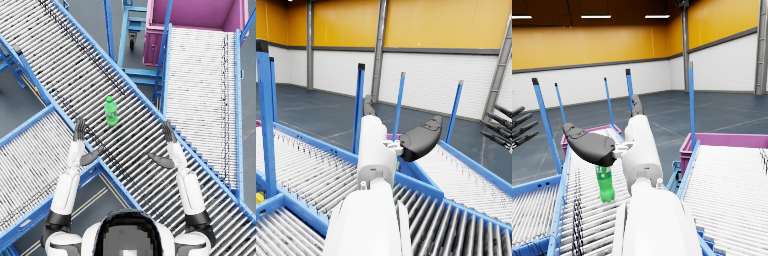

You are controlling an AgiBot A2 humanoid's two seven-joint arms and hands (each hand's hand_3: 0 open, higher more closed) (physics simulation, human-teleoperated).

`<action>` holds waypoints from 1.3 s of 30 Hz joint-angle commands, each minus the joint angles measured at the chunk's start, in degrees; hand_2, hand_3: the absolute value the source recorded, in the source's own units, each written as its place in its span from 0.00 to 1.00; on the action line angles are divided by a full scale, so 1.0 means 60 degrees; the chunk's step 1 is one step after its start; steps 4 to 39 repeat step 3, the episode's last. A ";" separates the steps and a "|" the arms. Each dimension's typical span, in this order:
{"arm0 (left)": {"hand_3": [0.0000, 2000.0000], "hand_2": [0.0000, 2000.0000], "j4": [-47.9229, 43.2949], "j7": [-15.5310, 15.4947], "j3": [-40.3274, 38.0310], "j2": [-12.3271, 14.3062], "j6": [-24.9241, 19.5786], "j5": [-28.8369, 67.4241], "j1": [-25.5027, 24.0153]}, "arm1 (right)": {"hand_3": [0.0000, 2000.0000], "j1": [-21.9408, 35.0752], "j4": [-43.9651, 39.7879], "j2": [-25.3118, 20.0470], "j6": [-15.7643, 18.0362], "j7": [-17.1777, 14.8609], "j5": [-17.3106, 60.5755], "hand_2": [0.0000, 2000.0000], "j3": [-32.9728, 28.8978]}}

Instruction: Pick up the oil and place it on the left assembly line, put the cola on the right, and keep Sprite still

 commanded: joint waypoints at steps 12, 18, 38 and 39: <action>0.00 0.00 0.0000 0.0000 0.0000 0.0000 0.0000 0.0000 0.0000 | 0.00 0.0000 0.0000 0.0000 0.0000 0.0000 0.0000 0.00 0.0000; 0.00 0.00 0.0000 0.0000 0.0000 0.0000 0.0000 0.0000 0.0000 | 0.00 0.0000 0.0000 0.0000 0.0000 0.0000 0.0000 0.00 0.0000; 0.00 0.00 0.0000 0.0000 0.0000 0.0000 0.0000 0.0000 0.0000 | 0.00 0.0000 0.0000 0.0000 0.0000 0.0000 0.0000 0.00 0.0000; 0.00 0.00 0.0000 0.0000 0.0000 0.0000 0.0000 0.0000 0.0000 | 0.00 0.0000 0.0000 0.0000 0.0000 0.0000 0.0000 0.00 0.0000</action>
